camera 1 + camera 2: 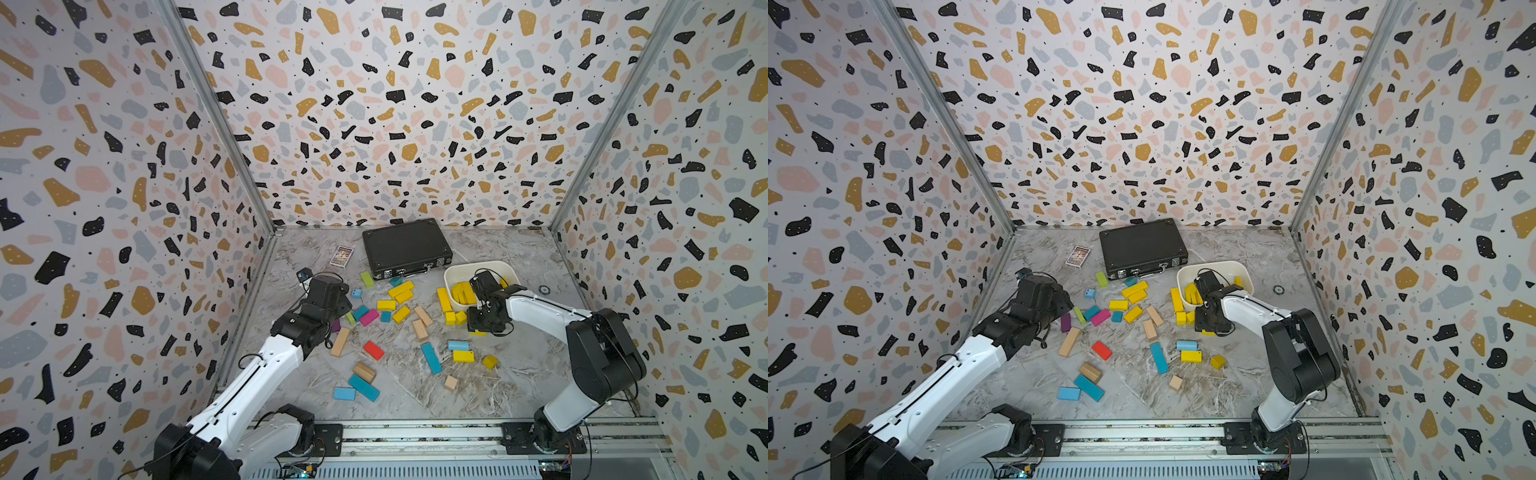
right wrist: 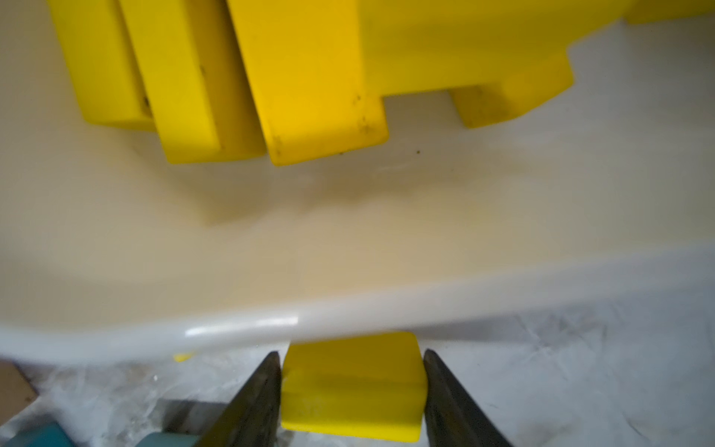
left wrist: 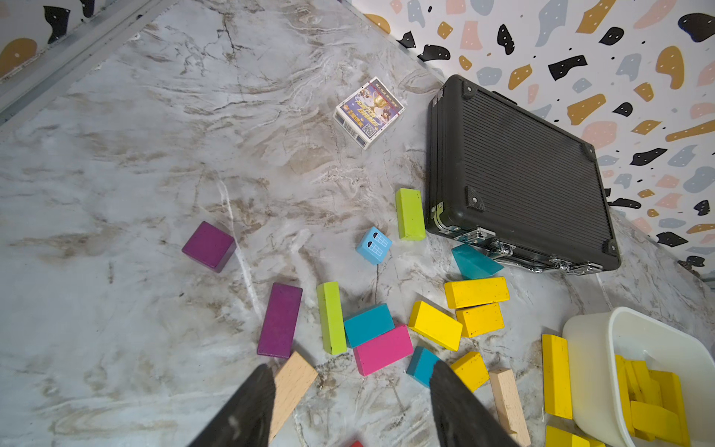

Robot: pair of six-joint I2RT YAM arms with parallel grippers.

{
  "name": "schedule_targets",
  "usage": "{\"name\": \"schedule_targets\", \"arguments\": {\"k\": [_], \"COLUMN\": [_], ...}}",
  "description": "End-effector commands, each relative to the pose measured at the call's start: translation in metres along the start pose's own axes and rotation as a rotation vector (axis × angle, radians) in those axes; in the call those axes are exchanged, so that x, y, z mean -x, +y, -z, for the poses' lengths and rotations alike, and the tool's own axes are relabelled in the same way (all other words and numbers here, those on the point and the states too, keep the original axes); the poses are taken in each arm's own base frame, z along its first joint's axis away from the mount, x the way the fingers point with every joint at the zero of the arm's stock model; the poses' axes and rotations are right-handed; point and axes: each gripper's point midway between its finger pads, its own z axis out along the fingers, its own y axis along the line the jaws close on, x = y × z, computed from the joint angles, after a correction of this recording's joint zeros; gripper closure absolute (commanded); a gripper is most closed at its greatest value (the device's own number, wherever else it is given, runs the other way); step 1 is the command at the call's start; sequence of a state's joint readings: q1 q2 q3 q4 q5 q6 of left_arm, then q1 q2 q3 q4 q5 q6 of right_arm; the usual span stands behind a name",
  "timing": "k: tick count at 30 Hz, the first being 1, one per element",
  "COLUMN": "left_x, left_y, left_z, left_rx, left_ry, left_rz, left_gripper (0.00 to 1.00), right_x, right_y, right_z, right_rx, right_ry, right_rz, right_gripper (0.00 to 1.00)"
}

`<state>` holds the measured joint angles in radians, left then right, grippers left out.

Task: Pick out the yellow building blocks
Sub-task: Pick up the building block from the center of the board, then place the building block in the storage box.

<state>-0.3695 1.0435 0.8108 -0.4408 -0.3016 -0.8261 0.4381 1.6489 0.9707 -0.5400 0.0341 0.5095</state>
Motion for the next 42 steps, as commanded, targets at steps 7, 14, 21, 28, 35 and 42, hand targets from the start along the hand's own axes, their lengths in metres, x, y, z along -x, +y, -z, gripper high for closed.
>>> {"name": "schedule_targets", "arguments": {"k": [7, 14, 21, 28, 35, 42], "left_x": [0.005, 0.005, 0.001, -0.003, -0.005, 0.001], "left_y": [0.001, 0.002, -0.001, -0.001, 0.005, -0.006], "left_z": [-0.002, -0.001, -0.008, -0.007, 0.0, 0.0], "left_rx": [0.008, 0.012, -0.015, -0.007, -0.015, -0.042], "left_ry": [-0.023, -0.024, -0.023, 0.004, -0.006, 0.001], "left_rz": [0.012, 0.011, 0.049, 0.045, 0.101, 0.103], "left_gripper": [0.36, 0.35, 0.33, 0.33, 0.33, 0.33], "right_x": [0.009, 0.019, 0.049, 0.106, 0.136, 0.145], "right_y": [0.001, 0.001, -0.004, 0.006, 0.01, 0.008], "right_z": [0.002, 0.045, 0.086, 0.077, 0.044, 0.021], "right_rx": [-0.012, 0.013, -0.026, -0.01, 0.007, -0.016], "right_ry": [-0.016, -0.112, -0.216, -0.223, -0.169, -0.123], "right_rz": [-0.021, 0.006, 0.099, 0.103, 0.082, 0.076], "right_gripper": [0.46, 0.54, 0.54, 0.54, 0.54, 0.49]}}
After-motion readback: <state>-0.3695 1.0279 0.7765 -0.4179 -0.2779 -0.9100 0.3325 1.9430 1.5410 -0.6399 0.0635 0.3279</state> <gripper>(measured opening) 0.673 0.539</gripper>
